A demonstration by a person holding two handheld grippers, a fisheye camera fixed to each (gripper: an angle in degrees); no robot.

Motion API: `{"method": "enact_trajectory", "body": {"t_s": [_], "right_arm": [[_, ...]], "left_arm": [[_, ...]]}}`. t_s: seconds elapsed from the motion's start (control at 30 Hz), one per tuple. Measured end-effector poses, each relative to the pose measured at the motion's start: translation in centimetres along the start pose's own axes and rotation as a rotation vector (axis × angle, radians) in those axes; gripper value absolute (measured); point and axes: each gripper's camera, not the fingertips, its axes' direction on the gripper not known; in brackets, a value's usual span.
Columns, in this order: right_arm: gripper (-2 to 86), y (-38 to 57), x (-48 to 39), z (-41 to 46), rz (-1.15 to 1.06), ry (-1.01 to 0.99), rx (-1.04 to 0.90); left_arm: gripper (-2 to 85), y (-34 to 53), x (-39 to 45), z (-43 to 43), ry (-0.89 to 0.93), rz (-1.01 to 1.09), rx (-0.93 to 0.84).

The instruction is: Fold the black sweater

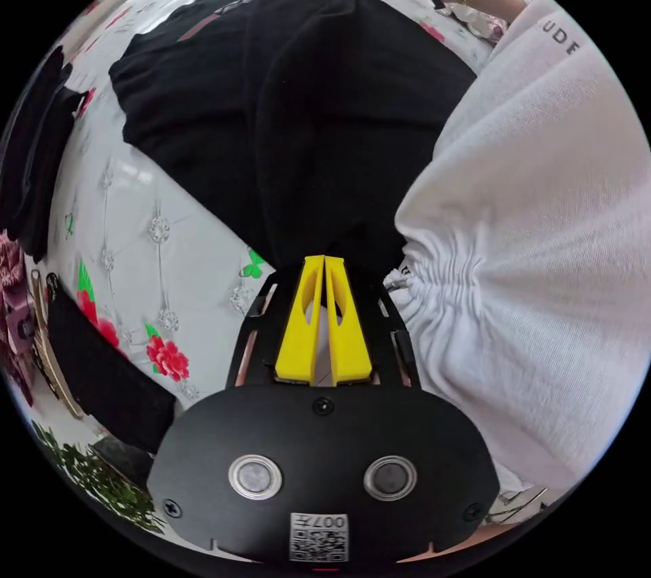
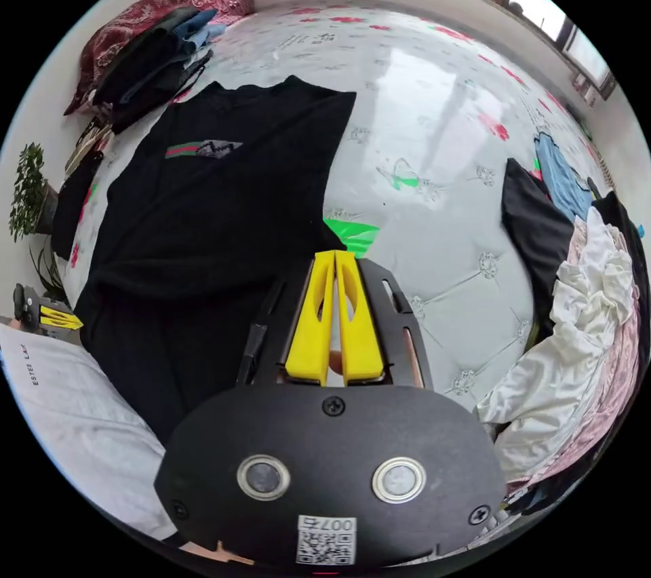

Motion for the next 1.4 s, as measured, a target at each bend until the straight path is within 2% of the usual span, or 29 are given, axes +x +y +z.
{"method": "enact_trajectory", "body": {"t_s": [0.07, 0.13, 0.17, 0.23, 0.3, 0.33, 0.4, 0.43, 0.53, 0.73, 0.87, 1.0, 1.1, 1.23, 1.4], "right_arm": [[0.1, 0.7, -0.2, -1.6, -0.002, 0.047, 0.084], [0.3, 1.3, -2.1, -3.4, -0.063, -0.024, 0.171], [0.8, 1.6, -4.1, -4.3, -0.128, -0.131, 0.198], [1.6, 2.2, -8.5, -5.0, -0.269, -0.284, 0.212], [2.7, 3.6, -15.5, -4.7, -0.471, -0.403, 0.168], [2.9, 4.1, -17.1, -4.4, -0.513, -0.416, 0.150], [3.7, 5.8, -22.4, -2.1, -0.629, -0.414, 0.068], [3.9, 6.2, -23.4, -1.3, -0.641, -0.405, 0.040], [4.5, 7.1, -25.8, 1.8, -0.644, -0.339, -0.082], [4.7, 8.0, -23.1, -0.3, -0.525, -0.438, -0.073], [5.5, 8.7, -20.3, 0.0, -0.349, -0.549, -0.107], [6.1, 10.8, -18.8, 0.9, -0.211, -0.536, -0.158], [6.4, 12.9, -17.5, -0.7, -0.175, -0.487, -0.123], [6.7, 15.5, -13.7, -3.3, -0.080, -0.376, -0.069], [7.1, 22.7, -3.1, -6.8, 0.224, -0.241, -0.016]], "left_arm": [[0.1, 0.7, -2.6, -1.0, 0.066, -0.188, 0.105], [2.3, 0.7, -4.2, -1.6, 0.142, -0.303, 0.212], [4.7, 0.2, -4.3, -1.7, 0.197, -0.306, 0.268], [7.5, -1.3, -3.2, -1.1, 0.224, -0.228, 0.271], [8.7, -2.9, -1.2, 0.3, 0.188, -0.119, 0.188], [8.4, -3.6, 0.2, 1.5, 0.126, -0.068, 0.131], [6.4, -3.7, 1.6, 2.0, -0.039, -0.038, 0.143], [4.3, -3.7, 2.0, 2.0, -0.063, -0.006, 0.138], [1.0, -2.9, 0.9, 1.7, 0.013, -0.038, 0.167], [-0.8, 1.8, 0.1, -0.9, 0.167, 0.032, 0.305], [-0.9, 3.6, 0.1, -0.4, 0.221, 0.033, 0.326], [-0.9, 3.4, 0.7, 1.1, 0.296, 0.090, 0.264], [-0.9, 4.5, 0.9, 0.7, 0.264, 0.115, 0.273], [-0.3, 7.8, -1.7, 0.3, 0.197, -0.014, 0.322], [3.9, 13.7, -5.5, 1.5, 0.210, -0.277, 0.311]]}}
